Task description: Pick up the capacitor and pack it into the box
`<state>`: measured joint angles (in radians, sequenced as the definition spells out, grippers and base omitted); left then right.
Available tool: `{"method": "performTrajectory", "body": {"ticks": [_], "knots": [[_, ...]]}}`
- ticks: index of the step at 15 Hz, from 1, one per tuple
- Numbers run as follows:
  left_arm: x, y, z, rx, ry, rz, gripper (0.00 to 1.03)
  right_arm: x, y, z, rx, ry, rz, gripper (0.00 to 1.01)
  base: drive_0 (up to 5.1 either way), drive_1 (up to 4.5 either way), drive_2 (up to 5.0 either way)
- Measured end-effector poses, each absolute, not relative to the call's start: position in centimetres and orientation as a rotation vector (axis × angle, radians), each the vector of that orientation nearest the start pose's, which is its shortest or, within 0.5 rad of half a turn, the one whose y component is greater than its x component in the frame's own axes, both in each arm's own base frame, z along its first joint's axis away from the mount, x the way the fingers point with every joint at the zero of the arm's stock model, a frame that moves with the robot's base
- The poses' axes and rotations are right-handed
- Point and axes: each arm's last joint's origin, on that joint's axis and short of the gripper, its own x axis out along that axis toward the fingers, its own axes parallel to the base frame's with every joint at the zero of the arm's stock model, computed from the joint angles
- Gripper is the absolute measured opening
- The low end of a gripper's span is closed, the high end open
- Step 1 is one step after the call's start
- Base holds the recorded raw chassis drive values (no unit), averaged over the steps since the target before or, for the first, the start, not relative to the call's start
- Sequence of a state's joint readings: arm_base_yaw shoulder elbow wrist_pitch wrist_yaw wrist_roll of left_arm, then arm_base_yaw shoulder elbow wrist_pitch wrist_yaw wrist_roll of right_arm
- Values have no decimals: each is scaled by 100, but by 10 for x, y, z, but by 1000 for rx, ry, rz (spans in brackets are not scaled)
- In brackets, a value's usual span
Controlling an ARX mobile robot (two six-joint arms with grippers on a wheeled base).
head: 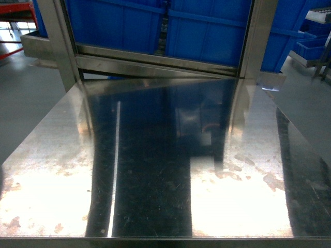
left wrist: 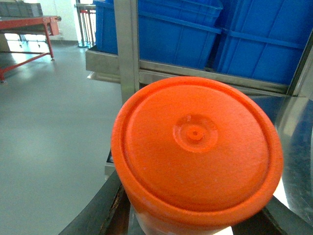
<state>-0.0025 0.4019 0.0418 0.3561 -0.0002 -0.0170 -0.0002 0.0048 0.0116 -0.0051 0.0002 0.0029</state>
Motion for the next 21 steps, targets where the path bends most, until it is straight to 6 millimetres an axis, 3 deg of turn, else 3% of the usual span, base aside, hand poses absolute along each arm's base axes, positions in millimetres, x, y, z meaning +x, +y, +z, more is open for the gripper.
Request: {"method": "performTrajectory", "body": {"ticks": [16,21], "knots": [[97,0,167,-17,-1,-1,44,97,0,167,2,-1,0,98,0,0,0],[98,0,167,-17,4,-1,44,97,0,167,2,-2,0,98,0,0,0]]}}
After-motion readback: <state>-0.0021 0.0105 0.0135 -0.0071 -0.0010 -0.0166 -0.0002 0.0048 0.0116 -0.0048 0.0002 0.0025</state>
